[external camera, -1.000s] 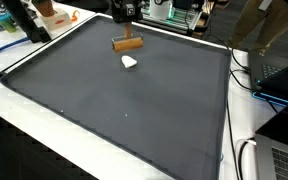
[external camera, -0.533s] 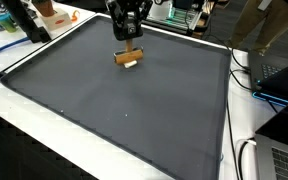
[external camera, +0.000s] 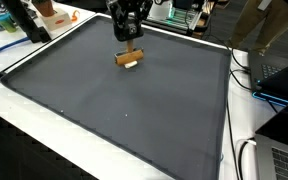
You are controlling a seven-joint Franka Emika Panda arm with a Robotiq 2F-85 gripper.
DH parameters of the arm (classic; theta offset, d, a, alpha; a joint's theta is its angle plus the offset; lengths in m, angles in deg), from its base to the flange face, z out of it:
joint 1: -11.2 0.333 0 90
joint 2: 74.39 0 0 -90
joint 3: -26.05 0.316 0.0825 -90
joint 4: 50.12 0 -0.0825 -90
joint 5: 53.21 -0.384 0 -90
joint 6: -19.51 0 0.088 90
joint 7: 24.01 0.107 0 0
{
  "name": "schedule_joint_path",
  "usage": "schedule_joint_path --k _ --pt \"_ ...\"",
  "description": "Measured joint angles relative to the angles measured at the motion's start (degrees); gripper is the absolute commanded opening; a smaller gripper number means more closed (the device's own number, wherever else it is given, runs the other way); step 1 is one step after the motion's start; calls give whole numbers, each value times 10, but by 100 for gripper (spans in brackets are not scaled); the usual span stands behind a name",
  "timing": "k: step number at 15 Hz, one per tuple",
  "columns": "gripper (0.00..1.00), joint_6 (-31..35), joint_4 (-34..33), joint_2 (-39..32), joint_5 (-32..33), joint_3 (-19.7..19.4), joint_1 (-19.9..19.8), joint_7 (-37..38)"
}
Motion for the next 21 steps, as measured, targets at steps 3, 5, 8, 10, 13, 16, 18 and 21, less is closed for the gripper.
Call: schedule_joint_path --k 3,5,8,10,13,16,18,21 --pt "23 4 0 0 -7 0 0 -12" --pt "23 6 0 0 -10 0 0 -13" --pt "23 11 0 0 -15 0 0 -13" --pt "23 17 0 0 -22 0 0 -13" --pt "23 28 1 0 -32 2 0 -13" --pt "23 43 1 -4 -37 6 0 -12" --pt "23 49 1 -6 -38 8 0 -12" --pt "23 58 1 -9 -41 9 0 -10"
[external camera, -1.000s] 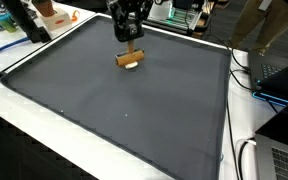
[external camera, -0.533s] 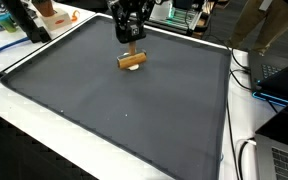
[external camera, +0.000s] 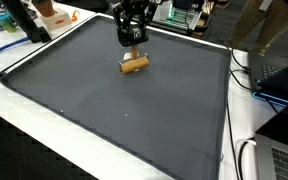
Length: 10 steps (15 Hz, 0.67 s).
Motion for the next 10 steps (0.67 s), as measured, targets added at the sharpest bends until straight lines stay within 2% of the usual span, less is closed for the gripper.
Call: schedule_joint_path --k 5,10 --pt "23 21 -2 -7 -34 0 -2 37" --pt "23 -38 -23 54 -37 -11 -11 119"
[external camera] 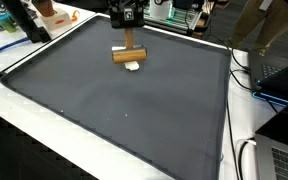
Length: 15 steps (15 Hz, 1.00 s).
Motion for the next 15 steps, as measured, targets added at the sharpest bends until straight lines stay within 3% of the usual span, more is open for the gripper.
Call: schedule_joint_path --k 6,8,10,14,15 --pt "23 -190 -44 93 78 -5 -3 166" --pt "23 -254 -57 100 78 -4 -2 186" --pt "23 -284 -60 100 48 -3 3 174" --pt "23 -282 -29 104 -66 -13 5 115" --pt "48 -275 -15 111 -93 -17 5 93"
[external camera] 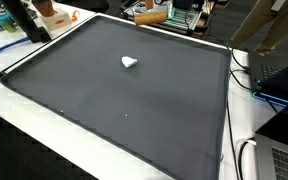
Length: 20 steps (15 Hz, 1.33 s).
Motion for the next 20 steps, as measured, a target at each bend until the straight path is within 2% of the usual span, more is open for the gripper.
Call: schedule_joint_path --k 3,4,7,12,17,18,20 --pt "48 3 37 30 -46 -10 1 -59" --pt "23 3 43 38 -48 -10 2 -62" --pt "23 15 46 43 -46 -11 3 -53" --pt "23 124 47 47 -42 -23 -13 26" --pt "23 168 47 69 25 -53 -59 86" --pt "48 166 48 74 41 -58 -67 88" --pt "48 140 50 84 45 -71 -70 61"
